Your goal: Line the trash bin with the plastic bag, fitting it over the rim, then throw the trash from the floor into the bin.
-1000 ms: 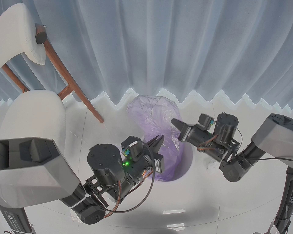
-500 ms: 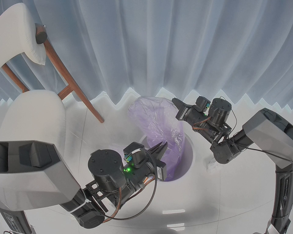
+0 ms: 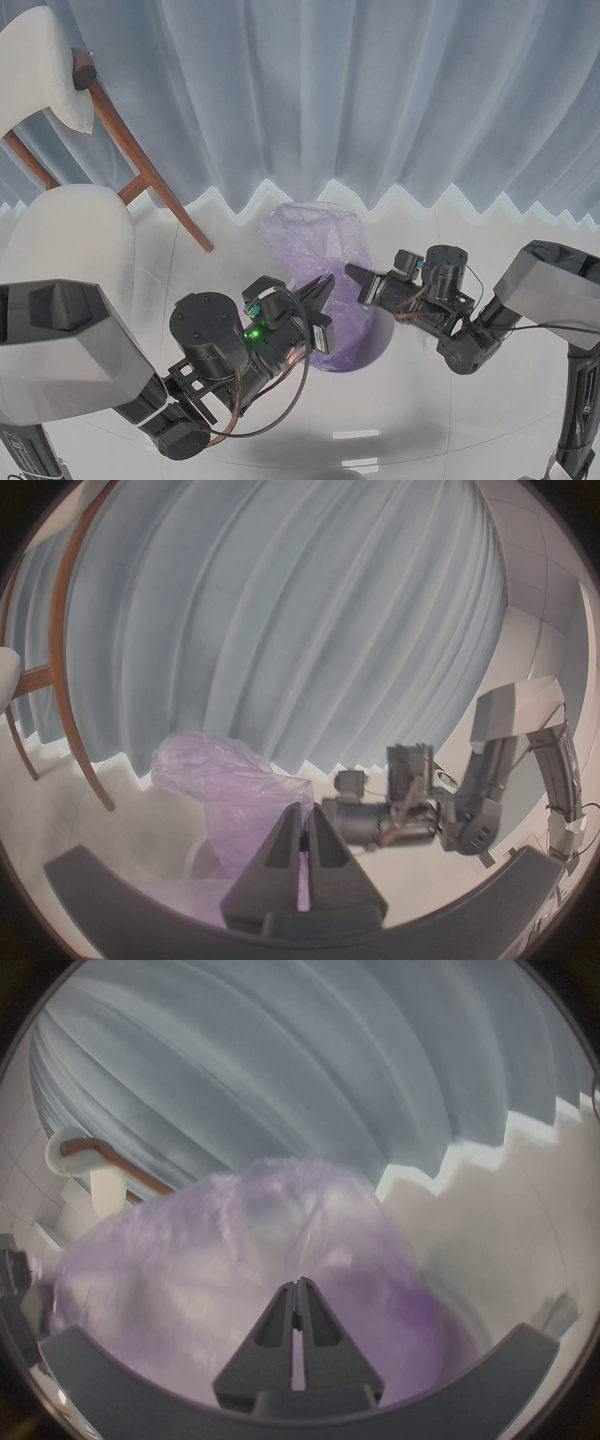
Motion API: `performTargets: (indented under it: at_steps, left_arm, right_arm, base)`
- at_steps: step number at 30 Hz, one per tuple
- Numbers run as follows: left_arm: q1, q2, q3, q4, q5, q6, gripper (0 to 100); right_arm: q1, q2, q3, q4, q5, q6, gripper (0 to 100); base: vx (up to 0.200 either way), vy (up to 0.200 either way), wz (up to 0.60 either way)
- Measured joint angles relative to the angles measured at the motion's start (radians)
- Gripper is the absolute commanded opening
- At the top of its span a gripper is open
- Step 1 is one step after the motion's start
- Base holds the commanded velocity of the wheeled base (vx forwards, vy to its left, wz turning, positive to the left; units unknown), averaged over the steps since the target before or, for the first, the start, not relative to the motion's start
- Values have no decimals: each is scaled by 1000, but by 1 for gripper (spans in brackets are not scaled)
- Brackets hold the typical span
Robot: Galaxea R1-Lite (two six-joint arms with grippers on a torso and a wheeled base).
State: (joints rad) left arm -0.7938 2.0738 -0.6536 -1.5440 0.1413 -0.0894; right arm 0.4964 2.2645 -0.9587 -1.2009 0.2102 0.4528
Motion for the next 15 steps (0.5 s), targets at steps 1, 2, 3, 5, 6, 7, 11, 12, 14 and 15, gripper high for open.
performTargets:
  at_steps: [1,2,3,5,6,7,11,12,14,15]
  left_arm:
    - [3,-1,-4,0,0,0,0]
    - [6,-1,-8,0,1,0,0]
    - [11,-1,-11,0,1,1,0]
    - [17,-1,-18,0,1,2,0]
    - [20,-1,-21,0,1,4,0]
    - [23,-1,-23,0,2,6,0]
    - [30,-1,-29,0,2,11,0]
    - [31,-1,-30,0,1,11,0]
    - [31,-1,-26,0,-1,11,0]
    - [29,-1,-23,0,-1,10,0]
  right_arm:
    - [9,-7,29,1,5,8,0]
    - [21,-14,61,1,10,16,0]
    - [34,-21,93,0,14,24,0]
    - [64,-31,148,0,19,43,0]
    - [76,-34,164,-1,20,52,0]
    - [94,-38,180,-1,23,68,0]
    - [144,-47,216,0,25,121,0]
    - [155,-48,225,0,25,126,0]
    - [170,-46,242,-3,25,126,0]
    - [173,-46,247,-6,23,124,0]
  base:
    - [0,0,0]
    - [0,0,0]
    - [0,0,0]
    - [0,0,0]
    - [0,0,0]
    - [0,0,0]
    - [0,0,0]
    - [0,0,0]
    - [0,0,0]
    - [0,0,0]
